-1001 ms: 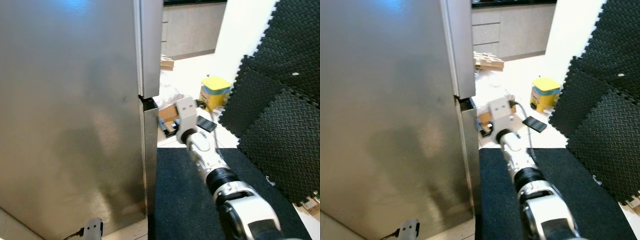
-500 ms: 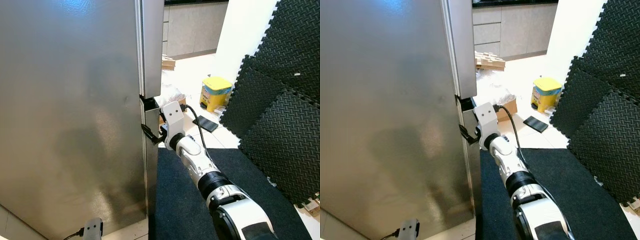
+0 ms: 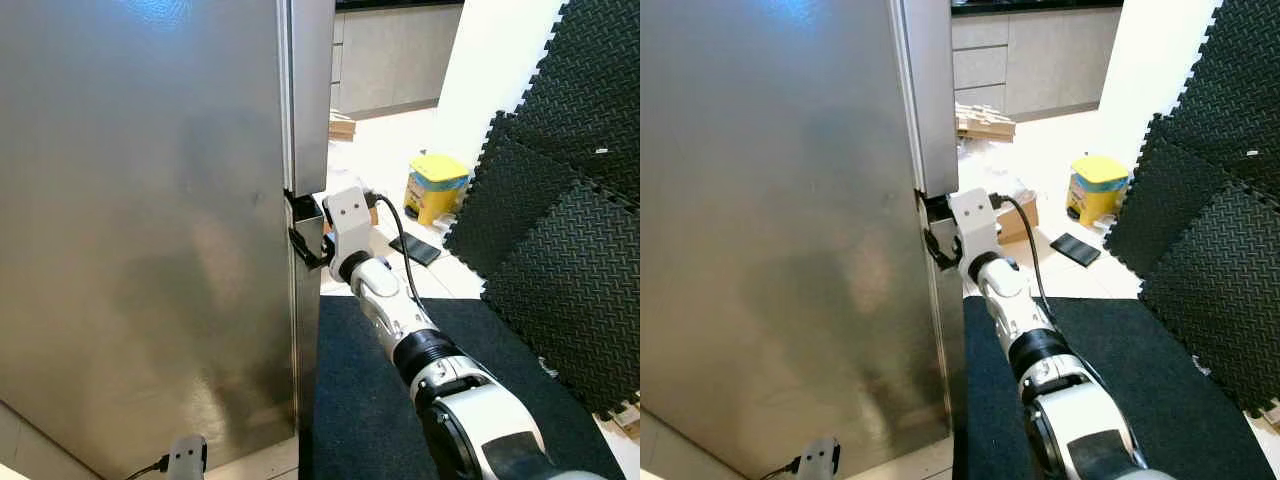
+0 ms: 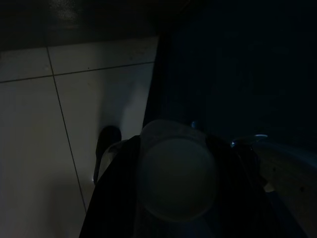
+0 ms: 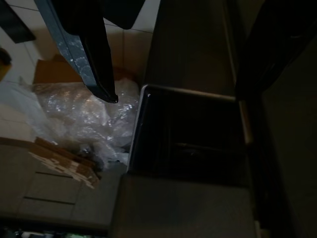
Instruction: Restocking fridge
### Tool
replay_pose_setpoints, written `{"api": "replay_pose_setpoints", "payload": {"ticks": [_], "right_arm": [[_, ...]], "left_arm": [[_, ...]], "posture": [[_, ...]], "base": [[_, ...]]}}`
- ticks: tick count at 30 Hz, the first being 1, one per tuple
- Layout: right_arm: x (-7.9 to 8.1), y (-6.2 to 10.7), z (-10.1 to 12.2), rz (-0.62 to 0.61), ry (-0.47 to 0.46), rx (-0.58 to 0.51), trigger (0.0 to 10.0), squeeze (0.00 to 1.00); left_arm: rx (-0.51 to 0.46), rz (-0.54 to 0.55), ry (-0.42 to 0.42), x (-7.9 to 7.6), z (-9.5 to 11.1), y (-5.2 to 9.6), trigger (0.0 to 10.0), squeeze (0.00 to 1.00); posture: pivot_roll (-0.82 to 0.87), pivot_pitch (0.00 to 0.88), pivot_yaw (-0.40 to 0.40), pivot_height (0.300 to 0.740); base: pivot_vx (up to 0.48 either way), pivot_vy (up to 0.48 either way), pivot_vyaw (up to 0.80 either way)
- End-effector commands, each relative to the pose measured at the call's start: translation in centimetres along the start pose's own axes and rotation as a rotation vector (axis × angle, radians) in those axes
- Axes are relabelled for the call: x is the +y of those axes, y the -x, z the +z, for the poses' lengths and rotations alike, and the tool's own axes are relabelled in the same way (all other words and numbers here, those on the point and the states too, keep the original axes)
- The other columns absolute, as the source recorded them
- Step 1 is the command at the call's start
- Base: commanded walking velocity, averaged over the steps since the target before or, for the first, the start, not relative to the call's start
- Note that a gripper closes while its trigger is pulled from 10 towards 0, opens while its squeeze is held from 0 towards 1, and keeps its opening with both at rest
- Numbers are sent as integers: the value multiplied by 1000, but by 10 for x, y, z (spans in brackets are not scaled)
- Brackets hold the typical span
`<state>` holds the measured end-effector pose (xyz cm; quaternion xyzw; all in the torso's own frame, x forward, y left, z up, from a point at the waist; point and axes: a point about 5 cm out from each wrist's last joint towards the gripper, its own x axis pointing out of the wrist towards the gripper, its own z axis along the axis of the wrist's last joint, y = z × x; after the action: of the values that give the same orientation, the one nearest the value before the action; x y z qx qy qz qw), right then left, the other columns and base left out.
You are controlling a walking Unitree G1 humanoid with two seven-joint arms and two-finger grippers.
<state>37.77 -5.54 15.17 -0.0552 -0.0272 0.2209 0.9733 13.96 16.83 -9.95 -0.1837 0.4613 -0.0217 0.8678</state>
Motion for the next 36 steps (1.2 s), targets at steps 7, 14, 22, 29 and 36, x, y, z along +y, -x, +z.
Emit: {"api": "replay_pose_setpoints", "payload": {"ticks": [7,14,22,29,36], "right_arm": [[-16,3,-9,-122,27,72,10000,0],[-31,7,-17,-211,40,129,10000,0],[-35,10,-21,-241,39,157,10000,0],[-42,13,-25,-286,47,183,10000,0],[-49,16,-28,-330,56,205,10000,0]], "left_arm": [[55,7,1,3,-14,3,10000,0],[56,7,-2,3,-14,4,10000,0],[54,3,-7,2,-12,3,10000,0],[54,3,-11,3,-11,3,10000,0],[54,2,-13,3,-11,3,10000,0]], "posture": [[-40,4,-18,740],[-41,5,-15,740],[-43,4,-12,740],[-44,4,-10,740],[-45,5,-6,740]], "base": [[0,0,0],[0,0,0],[0,0,0],[0,0,0],[0,0,0]]}}
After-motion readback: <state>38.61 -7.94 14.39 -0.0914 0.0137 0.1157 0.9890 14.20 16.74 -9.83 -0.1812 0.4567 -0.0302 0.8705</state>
